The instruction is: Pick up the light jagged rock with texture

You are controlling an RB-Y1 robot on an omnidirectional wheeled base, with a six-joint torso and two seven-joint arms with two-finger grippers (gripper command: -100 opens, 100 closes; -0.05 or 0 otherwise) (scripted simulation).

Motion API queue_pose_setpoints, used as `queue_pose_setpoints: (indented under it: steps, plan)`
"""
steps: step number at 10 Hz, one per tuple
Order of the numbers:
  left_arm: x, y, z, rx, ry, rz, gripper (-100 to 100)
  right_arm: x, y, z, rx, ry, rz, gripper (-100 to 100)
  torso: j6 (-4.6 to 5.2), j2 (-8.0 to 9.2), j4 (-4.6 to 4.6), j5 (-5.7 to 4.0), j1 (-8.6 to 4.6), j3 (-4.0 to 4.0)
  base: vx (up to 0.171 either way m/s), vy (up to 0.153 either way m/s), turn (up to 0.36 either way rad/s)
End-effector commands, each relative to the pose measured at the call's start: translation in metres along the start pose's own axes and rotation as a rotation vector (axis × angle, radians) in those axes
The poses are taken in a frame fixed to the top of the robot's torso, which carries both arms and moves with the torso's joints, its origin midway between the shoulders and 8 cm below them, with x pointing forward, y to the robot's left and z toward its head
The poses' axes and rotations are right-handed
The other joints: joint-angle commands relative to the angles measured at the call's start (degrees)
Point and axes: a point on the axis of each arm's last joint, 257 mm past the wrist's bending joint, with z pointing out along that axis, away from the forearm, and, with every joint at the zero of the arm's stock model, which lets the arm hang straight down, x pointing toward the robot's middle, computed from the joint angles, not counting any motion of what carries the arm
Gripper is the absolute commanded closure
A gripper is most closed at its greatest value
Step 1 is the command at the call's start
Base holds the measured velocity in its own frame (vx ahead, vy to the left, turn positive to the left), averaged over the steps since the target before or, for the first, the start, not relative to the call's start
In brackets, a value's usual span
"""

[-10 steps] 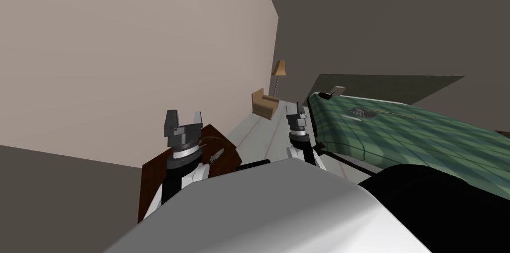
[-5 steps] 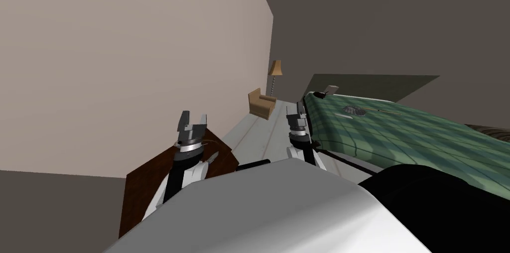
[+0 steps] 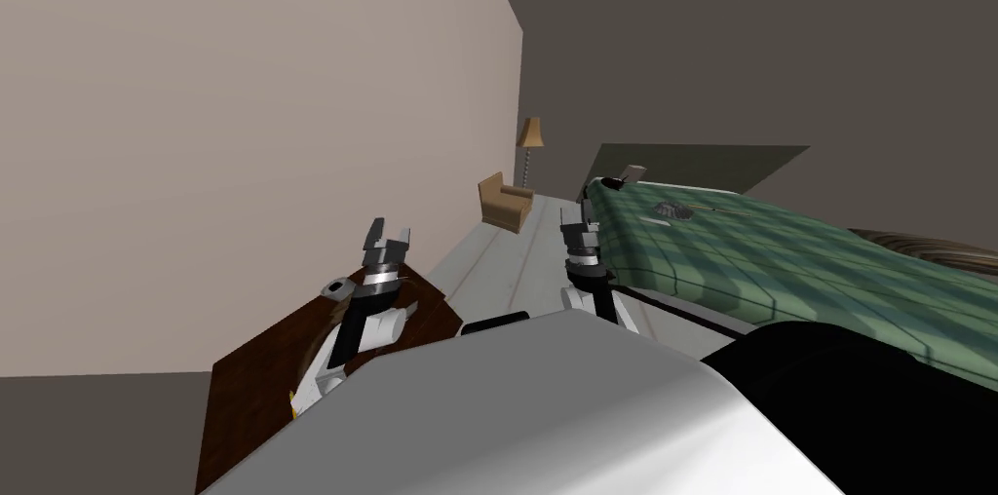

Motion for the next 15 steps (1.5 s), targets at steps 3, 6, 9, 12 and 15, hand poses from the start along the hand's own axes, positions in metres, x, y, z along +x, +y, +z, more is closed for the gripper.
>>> queue_pose_setpoints:
  steps: [3, 6, 9, 12, 15]
  plan:
    - [-0.029, 0.044, 0.002, -0.126, -0.041, -0.055, -100, 0.000, 0.000, 0.000, 0.000, 0.000, 0.000, 0, -0.01, 0.04, 0.01, 0.01, 0.02, 0.02, -0.030, -0.066, -0.108]
    - [-0.046, 0.080, -0.003, -0.226, -0.076, -0.077, -100, 0.000, 0.000, 0.000, 0.000, 0.000, 0.000, 0, 0.00, 0.03, 0.01, 0.00, 0.01, 0.02, -0.025, -0.051, -0.084]
    - [-0.073, 0.123, -0.010, -0.345, -0.132, -0.126, -100, 0.000, 0.000, 0.000, 0.000, 0.000, 0.000, 0, -0.04, 0.03, 0.01, 0.03, 0.13, 0.02, -0.023, -0.038, -0.097]
    - [-0.089, 0.152, -0.020, -0.430, -0.172, -0.152, -100, 0.000, 0.000, 0.000, 0.000, 0.000, 0.000, 0, -0.02, 0.03, 0.01, 0.02, 0.10, 0.02, -0.022, -0.037, -0.086]
    - [-0.117, 0.190, -0.034, -0.540, -0.243, -0.208, -100, 0.000, 0.000, 0.000, 0.000, 0.000, 0.000, 0, -0.05, 0.01, 0.00, 0.03, 0.17, 0.01, -0.013, -0.029, -0.106]
